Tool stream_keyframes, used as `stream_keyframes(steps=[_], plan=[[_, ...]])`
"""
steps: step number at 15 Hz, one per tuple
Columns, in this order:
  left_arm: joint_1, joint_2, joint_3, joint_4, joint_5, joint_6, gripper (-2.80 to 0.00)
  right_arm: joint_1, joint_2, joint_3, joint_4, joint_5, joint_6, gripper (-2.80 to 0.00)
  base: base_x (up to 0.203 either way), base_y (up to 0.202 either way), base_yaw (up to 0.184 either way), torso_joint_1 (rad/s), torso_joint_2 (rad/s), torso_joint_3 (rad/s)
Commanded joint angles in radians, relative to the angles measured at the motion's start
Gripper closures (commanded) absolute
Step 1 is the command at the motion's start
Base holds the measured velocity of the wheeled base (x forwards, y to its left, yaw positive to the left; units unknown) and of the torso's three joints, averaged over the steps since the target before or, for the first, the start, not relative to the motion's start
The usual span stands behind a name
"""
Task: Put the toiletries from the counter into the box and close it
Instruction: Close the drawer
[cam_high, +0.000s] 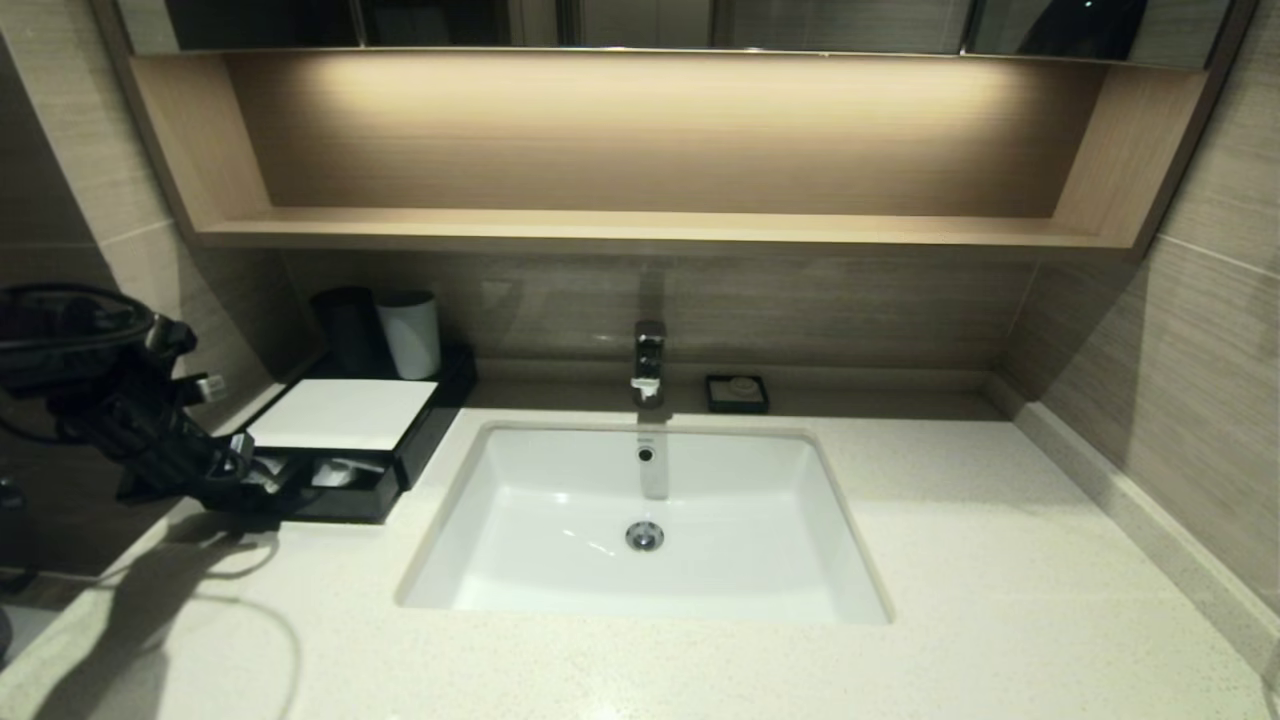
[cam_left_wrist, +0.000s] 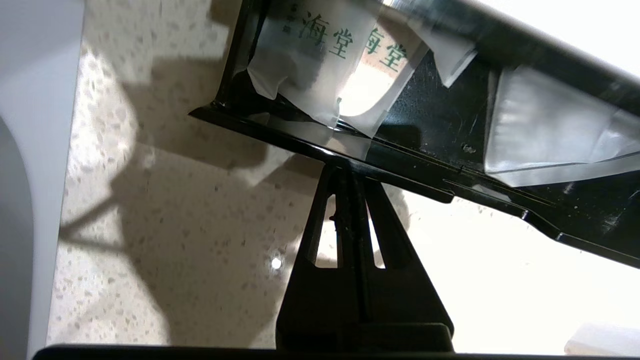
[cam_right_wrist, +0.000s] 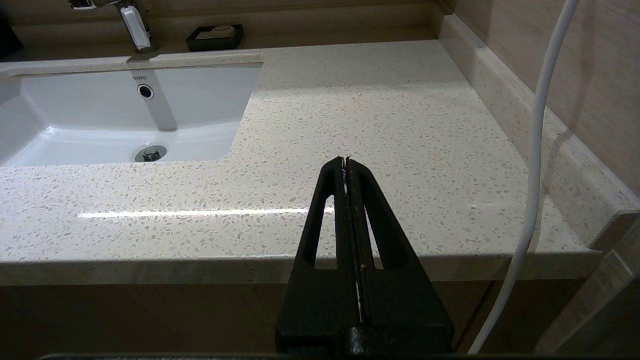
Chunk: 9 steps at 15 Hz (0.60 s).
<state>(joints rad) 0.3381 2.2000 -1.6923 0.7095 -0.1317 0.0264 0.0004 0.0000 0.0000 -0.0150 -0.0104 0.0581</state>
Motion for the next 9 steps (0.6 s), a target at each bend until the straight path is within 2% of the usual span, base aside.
stream_keyframes(steps=[1, 3, 9], plan=[[-0.005, 0.007, -0.004, -0.056, -0.005, -0.005, 0.0, 0.0, 0.002, 0.0, 0.0, 0.0, 0.0, 0.0, 0.0, 0.0, 0.0, 0.0, 0.0, 0.0], [-0.004, 0.009, 0.002, -0.128, -0.008, -0.026, 0.0, 0.0, 0.002, 0.0, 0.0, 0.0, 0.0, 0.0, 0.0, 0.0, 0.0, 0.0, 0.0, 0.0], [-0.004, 0.002, 0.008, -0.158, -0.008, -0.029, 0.0, 0.0, 0.002, 0.0, 0.0, 0.0, 0.0, 0.0, 0.0, 0.0, 0.0, 0.0, 0.0, 0.0]])
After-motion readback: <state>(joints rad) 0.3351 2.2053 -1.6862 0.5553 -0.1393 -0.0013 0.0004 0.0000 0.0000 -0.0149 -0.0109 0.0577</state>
